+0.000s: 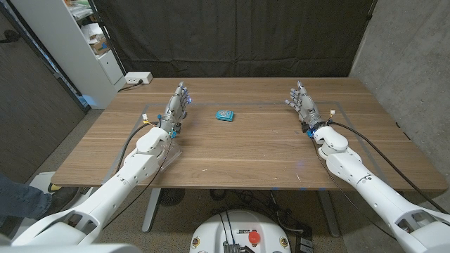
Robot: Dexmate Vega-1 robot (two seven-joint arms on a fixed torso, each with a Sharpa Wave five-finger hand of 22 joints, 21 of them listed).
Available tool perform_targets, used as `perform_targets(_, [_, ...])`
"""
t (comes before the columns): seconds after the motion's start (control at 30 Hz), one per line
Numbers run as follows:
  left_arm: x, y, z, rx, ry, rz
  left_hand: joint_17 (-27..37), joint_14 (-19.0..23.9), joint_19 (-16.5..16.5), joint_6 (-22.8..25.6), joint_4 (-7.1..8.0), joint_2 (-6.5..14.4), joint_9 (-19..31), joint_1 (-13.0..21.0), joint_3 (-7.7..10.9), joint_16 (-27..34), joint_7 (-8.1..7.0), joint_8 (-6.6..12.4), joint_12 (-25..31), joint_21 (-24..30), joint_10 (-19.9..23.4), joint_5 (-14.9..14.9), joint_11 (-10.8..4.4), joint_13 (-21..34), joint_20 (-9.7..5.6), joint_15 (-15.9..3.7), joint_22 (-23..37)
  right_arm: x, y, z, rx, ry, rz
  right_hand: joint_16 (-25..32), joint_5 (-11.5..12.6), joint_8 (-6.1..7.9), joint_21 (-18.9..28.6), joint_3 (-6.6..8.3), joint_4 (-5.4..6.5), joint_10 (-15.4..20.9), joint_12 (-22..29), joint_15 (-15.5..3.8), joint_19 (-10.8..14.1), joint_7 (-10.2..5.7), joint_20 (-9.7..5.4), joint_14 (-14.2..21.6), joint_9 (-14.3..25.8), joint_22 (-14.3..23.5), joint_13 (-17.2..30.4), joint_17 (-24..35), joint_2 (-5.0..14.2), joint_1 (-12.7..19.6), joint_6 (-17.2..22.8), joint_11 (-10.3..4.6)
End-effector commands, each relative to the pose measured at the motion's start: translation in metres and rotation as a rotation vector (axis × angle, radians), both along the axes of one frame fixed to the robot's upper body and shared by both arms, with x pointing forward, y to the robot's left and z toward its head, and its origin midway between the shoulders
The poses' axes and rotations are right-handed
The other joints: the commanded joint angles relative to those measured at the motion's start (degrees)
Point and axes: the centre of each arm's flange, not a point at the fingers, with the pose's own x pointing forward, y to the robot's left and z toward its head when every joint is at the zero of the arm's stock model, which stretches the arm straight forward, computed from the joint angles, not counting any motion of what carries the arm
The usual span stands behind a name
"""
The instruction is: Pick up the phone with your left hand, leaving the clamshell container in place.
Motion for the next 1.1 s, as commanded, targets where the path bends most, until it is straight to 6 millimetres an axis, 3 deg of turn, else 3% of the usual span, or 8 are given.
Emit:
perform_targets(0.03, [-0.005, 0.000, -0.001, 0.000, 0.000, 0.002, 0.19, -3.15, -6.96, -0.31, -0.16, 0.18, 0.07, 0.59, 0.47, 0.34, 0.08, 0.34, 0.21, 0.23, -0.78, 0.38, 0.08, 0.03, 0.02, -0.05, 0.31, -0.004, 0.001, -0.006, 0.014, 0.011, -0.004, 0.41, 0.41, 0.30, 0.15, 0.48, -0.08, 0.06, 0.08, 0.14, 0.54, 0.40, -0.05, -0.44, 0.10, 0.19, 0.04, -0.03, 0.00, 0.48, 0.16, 0.31])
perform_targets(0.47, [-0.018, 0.009, 0.011, -0.004, -0.044, 0.036, 0.16, -3.04, -7.09, -0.13, -0.34, 0.42, 0.04, 0.86, 0.50, 0.33, 0.00, 0.36, -0.04, -0.24, -0.70, 0.37, -0.01, -0.27, 0.71, -0.07, 0.33, -0.005, -0.001, -0.008, 0.017, 0.020, -0.012, 0.41, 0.51, 0.33, -0.26, 0.45, -0.16, 0.37, -0.35, 0.25, 0.69, 0.39, 0.13, -0.34, -0.38, 0.20, -0.54, -0.37, 0.19, 0.59, 0.29, 0.41])
perform_targets(1.1, [-0.020, 0.015, 0.020, 0.002, -0.066, 0.034, 0.13, -2.51, -6.66, 0.43, -0.60, 1.07, 0.01, 1.35, 0.67, 0.42, 0.00, 0.47, -0.19, -0.75, 0.04, 0.26, -0.16, -0.69, 1.18, -0.20, 0.36, 0.000, 0.001, -0.006, 0.008, 0.034, -0.015, 0.47, 0.62, 0.40, -0.75, 0.38, -0.27, 0.73, -0.88, 0.30, 0.95, 0.38, 0.23, -0.06, -0.98, 0.21, -1.24, -0.78, 0.34, 0.73, 0.55, 0.38])
